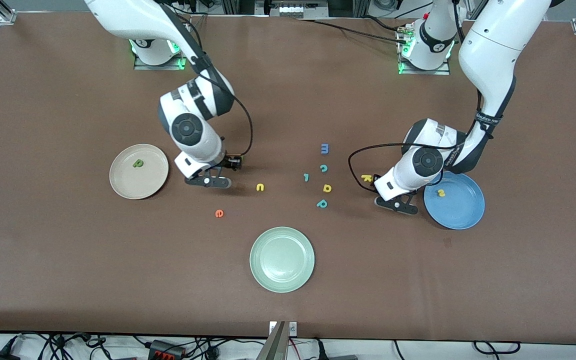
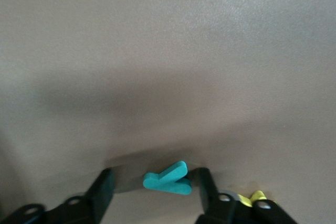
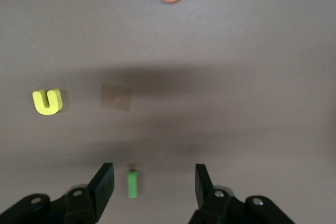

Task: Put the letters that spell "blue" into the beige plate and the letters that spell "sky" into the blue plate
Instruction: 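Grasp the cyan y with the left gripper while the right gripper reaches the l, then carry the y toward the blue plate while the right gripper grasps the l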

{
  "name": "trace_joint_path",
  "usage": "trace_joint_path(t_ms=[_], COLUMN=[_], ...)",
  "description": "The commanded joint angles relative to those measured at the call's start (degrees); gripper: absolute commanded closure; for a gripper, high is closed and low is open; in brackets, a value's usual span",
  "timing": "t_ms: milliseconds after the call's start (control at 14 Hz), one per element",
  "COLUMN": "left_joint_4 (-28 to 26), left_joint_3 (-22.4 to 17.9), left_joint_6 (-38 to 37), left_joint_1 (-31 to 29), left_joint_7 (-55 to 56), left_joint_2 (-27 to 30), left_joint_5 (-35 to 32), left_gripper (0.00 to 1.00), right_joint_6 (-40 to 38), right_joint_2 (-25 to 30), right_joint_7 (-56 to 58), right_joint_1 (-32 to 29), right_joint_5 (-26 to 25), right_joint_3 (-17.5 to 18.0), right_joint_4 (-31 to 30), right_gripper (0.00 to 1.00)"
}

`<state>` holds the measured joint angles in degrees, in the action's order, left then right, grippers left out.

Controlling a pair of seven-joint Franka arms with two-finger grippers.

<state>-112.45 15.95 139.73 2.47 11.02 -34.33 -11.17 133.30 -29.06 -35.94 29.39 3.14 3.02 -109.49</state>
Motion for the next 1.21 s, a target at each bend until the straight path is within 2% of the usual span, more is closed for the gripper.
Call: trace_joint_path(t_ms=[0,71,214,357,643,786,857,1000,1143], left_joint_4=[-0.5,-0.5,-0.5,-0.3,1.3,5.2,5.9,5.7,5.7], left_joint_3=[0.1,0.1,0.0,0.0,0.0,0.0,-0.1,0.0,0.0], left_joint_6=[0.8,0.8,0.5,0.2,-9.1,-18.6,-21.0,-21.4,-21.0], left_joint_1=[-0.2,-0.2,-0.2,-0.3,-2.2,-5.4,-6.9,-11.5,-15.2], left_joint_7=[0.7,0.7,0.5,0.4,0.3,-1.6,-2.0,-4.6,-7.6], left_joint_2=[0.3,0.3,0.6,1.2,6.4,7.2,7.2,6.9,5.2], left_joint_5=[-1.4,-1.4,-1.4,-1.4,-1.4,-1.4,-1.5,-3.0,-3.2], left_gripper=[0.57,0.66,0.76,0.78,0.78,0.78,0.78,0.78,0.79], right_joint_6=[2.6,2.7,2.8,2.8,2.8,2.8,2.7,2.7,2.4], right_joint_2=[-2.4,-2.8,-3.1,-3.2,-4.2,-4.2,-4.2,-4.1,-3.8], right_joint_7=[-3.5,-4.3,-5.5,-5.5,-5.5,-5.5,-5.5,-5.4,-5.1], right_joint_1=[2.3,2.6,3.2,3.7,4.2,4.3,4.3,4.3,4.3], right_joint_5=[0.6,0.6,0.6,0.6,0.6,0.6,0.6,0.6,0.6], right_joint_3=[-0.5,-0.5,-0.5,-0.4,-0.4,-0.3,-0.3,-0.3,-0.2], right_joint_4=[-0.1,-0.4,-0.6,-1.1,-1.2,-1.2,-1.2,-1.2,-1.2], right_gripper=[0.32,0.32,0.34,0.38,0.62,0.64,0.65,0.71,0.86])
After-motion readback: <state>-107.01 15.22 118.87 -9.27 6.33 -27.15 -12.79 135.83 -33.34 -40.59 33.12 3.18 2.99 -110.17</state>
